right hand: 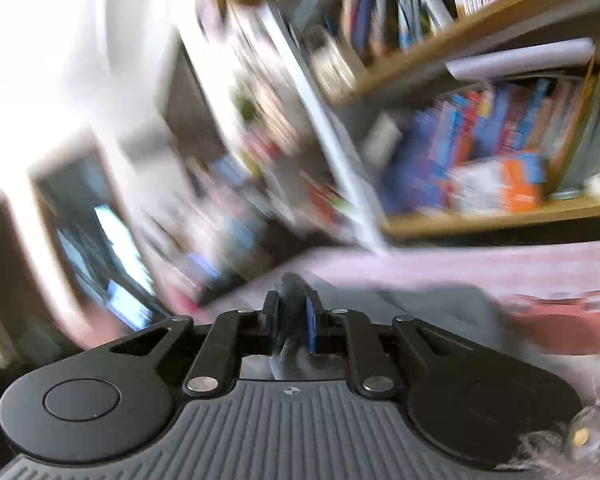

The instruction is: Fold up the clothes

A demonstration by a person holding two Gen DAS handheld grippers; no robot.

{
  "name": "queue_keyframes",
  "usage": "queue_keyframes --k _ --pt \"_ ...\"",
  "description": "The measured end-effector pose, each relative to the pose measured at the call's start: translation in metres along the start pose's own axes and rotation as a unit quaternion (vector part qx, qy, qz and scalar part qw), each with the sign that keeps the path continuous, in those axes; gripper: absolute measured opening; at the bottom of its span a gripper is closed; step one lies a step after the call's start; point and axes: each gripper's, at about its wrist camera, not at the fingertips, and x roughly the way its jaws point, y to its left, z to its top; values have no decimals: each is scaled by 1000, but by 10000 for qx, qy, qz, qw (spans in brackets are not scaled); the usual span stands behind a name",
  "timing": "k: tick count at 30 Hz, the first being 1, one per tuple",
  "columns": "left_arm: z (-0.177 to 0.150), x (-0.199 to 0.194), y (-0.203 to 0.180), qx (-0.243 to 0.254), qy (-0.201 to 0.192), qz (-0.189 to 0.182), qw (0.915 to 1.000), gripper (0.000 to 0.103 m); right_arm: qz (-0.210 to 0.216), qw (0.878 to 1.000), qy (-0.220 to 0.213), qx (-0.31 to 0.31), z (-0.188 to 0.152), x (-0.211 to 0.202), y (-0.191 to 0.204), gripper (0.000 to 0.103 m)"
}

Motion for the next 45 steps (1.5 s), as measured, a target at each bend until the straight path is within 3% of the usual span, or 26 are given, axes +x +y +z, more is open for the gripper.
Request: queue_keyframes --k 2,4,7,8,9,10,11,13,16,19,21,23,25,26,31,34,35,37,39,42,44,45 --pt "0 1 0 -15 4 63 10000 92 807 9923 -706 616 8 -20 -8 1" --pt "0 2 3 -94 28 16 10000 92 895 9854 -990 1056 13 -31 -19 2" --pt "0 3 6 -213 76 -35 9997 92 164 9971 -517 528 15 -27 -18 9" --pt "0 3 6 -224 82 -43 9997 92 12 9995 -184 270 10 -18 -16 26" --pt "0 2 7 -214 82 -45 9997 92 -141 9998 150 11 6 -9 -13 54" --pt "0 1 7 -192 76 -39 9998 92 -293 9981 483 -248 2 0 -10 66" --pt "0 -1 6 -163 53 -23 9999 92 -404 9947 796 -510 -6 8 -7 71" --pt "-2 -12 5 -85 -131 8 9999 91 -527 9852 1301 -981 -20 25 2 71" --pt "-10 -34 6 -79 -463 -184 9987 91 -253 9744 1722 -1421 -41 37 21 71" --pt "-23 -55 9 -229 -679 -648 9953 91 193 9664 1870 -1755 -57 36 43 84" --pt "-31 -65 9 -286 -781 -937 9921 91 163 9599 2066 -1890 -70 37 52 85" --pt "-36 -68 9 -288 -805 -1076 9905 91 -137 9511 2349 -2000 -83 46 58 82" --pt "-37 -65 11 -344 -762 -1216 9890 91 -534 9440 2570 -1999 -93 54 60 67" --pt "-36 -63 13 -387 -733 -1304 9880 91 -724 9417 2628 -1971 -95 59 59 52" --pt "-36 -51 21 -645 -553 -1890 9783 91 -1390 9305 2826 -1872 -95 65 61 26" --pt "-37 -46 24 -725 -492 -2172 9722 91 -1150 9443 2820 -1251 -84 59 67 20" --pt "-36 -45 23 -720 -458 -2191 9720 91 -852 9558 2694 -812 -75 53 70 19" --pt "-36 -42 22 -675 -367 -2183 9728 91 -231 9745 2231 117 -55 44 70 19" --pt "-35 -39 21 -583 -274 -2209 9732 91 98 9833 1643 774 -37 37 67 19" --pt "-35 -37 17 -444 -193 -2187 9746 91 -320 9851 914 1424 -22 42 48 24" --pt "-35 -37 13 -352 -147 -2129 9763 92 -1750 9761 743 1051 -17 52 32 38" --pt "-35 -37 12 -306 -145 -2108 9769 92 -2524 9618 706 791 -16 58 25 39"
